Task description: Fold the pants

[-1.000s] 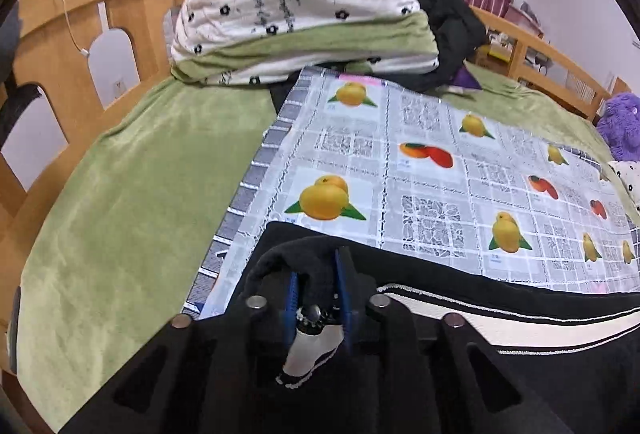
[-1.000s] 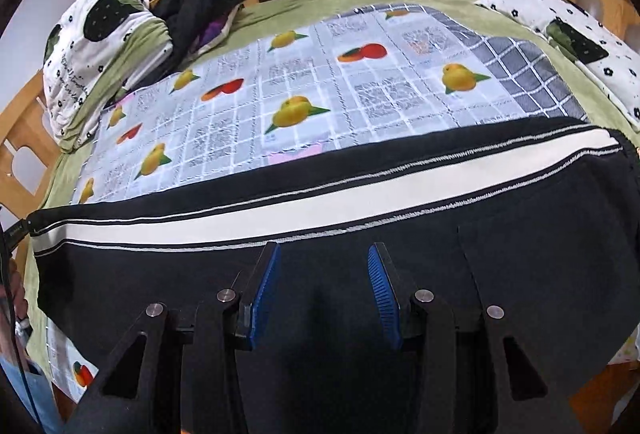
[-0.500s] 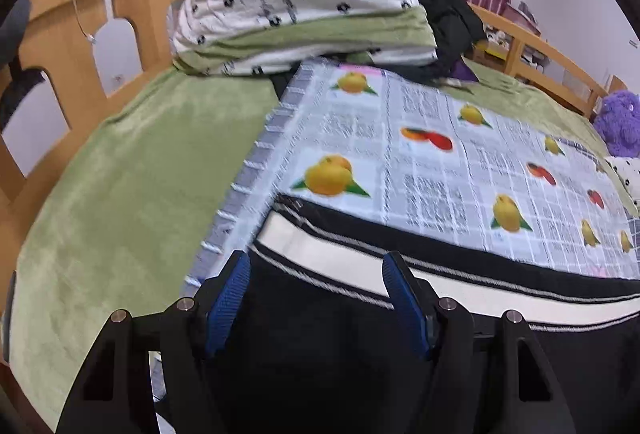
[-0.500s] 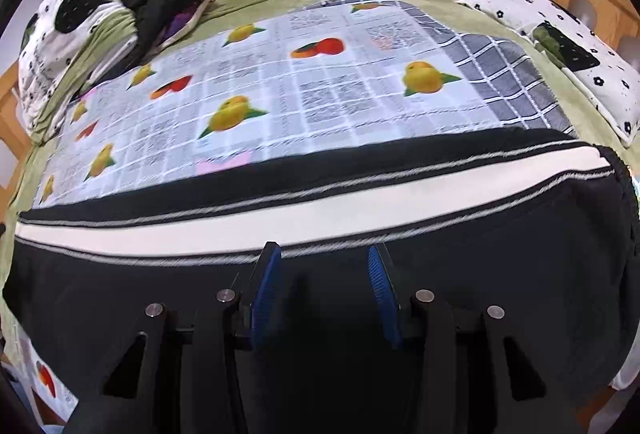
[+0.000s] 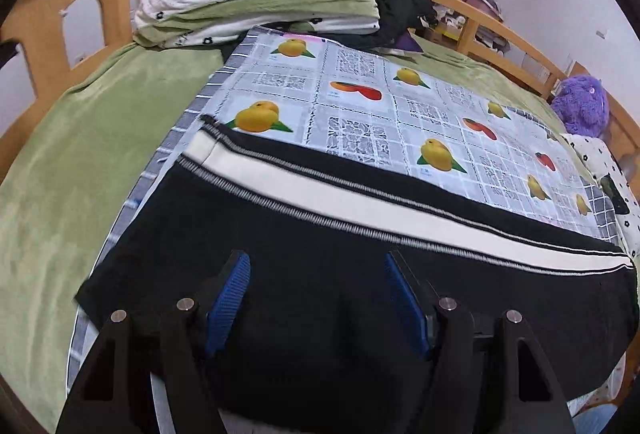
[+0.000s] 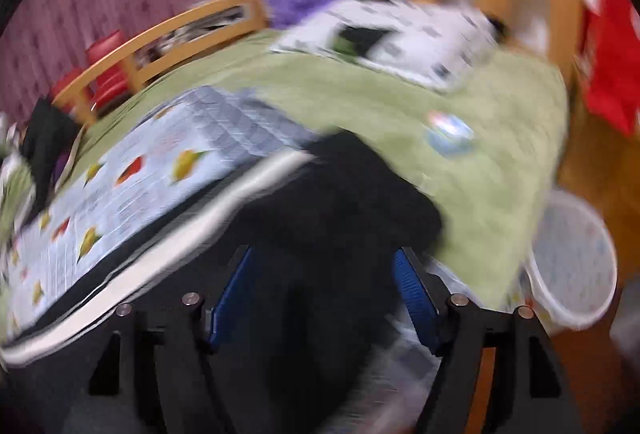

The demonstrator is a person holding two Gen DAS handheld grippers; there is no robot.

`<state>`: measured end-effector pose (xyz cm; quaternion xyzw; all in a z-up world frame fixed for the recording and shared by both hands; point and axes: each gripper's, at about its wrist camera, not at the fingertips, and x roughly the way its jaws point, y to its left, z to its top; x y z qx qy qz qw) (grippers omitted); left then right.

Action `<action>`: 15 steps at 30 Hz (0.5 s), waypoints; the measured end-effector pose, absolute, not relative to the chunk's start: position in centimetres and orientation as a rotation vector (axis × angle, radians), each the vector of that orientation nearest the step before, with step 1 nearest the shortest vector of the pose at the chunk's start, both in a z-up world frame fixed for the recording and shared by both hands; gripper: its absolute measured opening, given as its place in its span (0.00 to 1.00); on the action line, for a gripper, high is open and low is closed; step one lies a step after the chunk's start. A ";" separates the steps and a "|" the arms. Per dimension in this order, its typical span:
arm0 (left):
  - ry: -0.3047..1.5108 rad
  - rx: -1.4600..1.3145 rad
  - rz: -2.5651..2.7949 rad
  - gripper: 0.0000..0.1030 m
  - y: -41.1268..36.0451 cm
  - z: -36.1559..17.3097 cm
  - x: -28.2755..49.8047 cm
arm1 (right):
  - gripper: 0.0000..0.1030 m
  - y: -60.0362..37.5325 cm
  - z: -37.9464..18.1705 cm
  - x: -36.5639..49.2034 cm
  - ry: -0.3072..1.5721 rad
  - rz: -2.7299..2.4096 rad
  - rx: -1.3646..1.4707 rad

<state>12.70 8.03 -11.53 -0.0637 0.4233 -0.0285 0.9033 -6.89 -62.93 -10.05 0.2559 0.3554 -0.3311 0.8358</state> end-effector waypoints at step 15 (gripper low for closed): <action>0.883 -0.187 -0.003 0.65 6.7 -11.0 11.7 | 0.32 -69.0 -10.4 -0.5 0.673 -0.559 0.576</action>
